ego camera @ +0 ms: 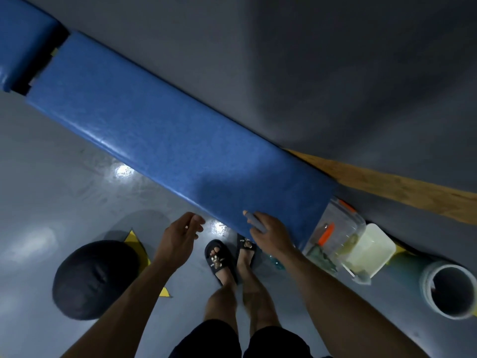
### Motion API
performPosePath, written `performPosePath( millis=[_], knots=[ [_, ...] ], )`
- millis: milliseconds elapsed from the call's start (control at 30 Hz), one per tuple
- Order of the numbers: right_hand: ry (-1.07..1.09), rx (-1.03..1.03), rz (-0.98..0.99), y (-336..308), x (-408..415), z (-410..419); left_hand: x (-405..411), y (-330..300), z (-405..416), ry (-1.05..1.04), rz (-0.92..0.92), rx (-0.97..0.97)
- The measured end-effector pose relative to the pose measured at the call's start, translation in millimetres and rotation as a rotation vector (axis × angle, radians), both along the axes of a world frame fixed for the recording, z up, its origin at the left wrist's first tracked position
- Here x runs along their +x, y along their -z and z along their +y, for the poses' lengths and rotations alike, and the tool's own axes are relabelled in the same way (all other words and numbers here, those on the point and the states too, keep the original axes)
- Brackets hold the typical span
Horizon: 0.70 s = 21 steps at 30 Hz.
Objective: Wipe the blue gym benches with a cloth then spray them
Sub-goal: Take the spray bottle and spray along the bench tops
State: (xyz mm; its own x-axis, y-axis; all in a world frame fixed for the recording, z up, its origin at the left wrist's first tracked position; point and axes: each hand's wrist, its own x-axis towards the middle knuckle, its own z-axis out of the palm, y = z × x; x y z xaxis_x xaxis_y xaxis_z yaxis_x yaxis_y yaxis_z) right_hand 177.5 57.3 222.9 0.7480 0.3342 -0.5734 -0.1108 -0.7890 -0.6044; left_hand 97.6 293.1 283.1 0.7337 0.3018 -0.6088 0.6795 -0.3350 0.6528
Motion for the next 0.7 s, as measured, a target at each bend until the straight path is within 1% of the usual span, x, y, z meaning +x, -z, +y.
performPosePath(
  millis=[100, 300, 400, 500, 567, 700],
  knots=[
    [-0.09, -0.018, 0.002, 5, -17, 19, -3, 3, -1, -0.024, 0.01, 0.015],
    [-0.109, -0.046, -0.067, 4, -20, 40, -10, 5, -3, -0.064, 0.022, 0.008],
    [-0.086, -0.067, -0.101, 2, -13, 41, -13, 4, -3, -0.085, 0.041, 0.004],
    [-0.035, -0.054, -0.082, 1, 3, 37, -13, 2, -2, -0.085, 0.061, 0.009],
    [0.003, -0.036, -0.059, -2, 21, 34, -11, 1, 0, -0.087, 0.052, 0.015],
    [0.088, -0.029, -0.074, -6, 67, 23, -5, -1, 4, -0.122, 0.015, 0.016]
  ],
)
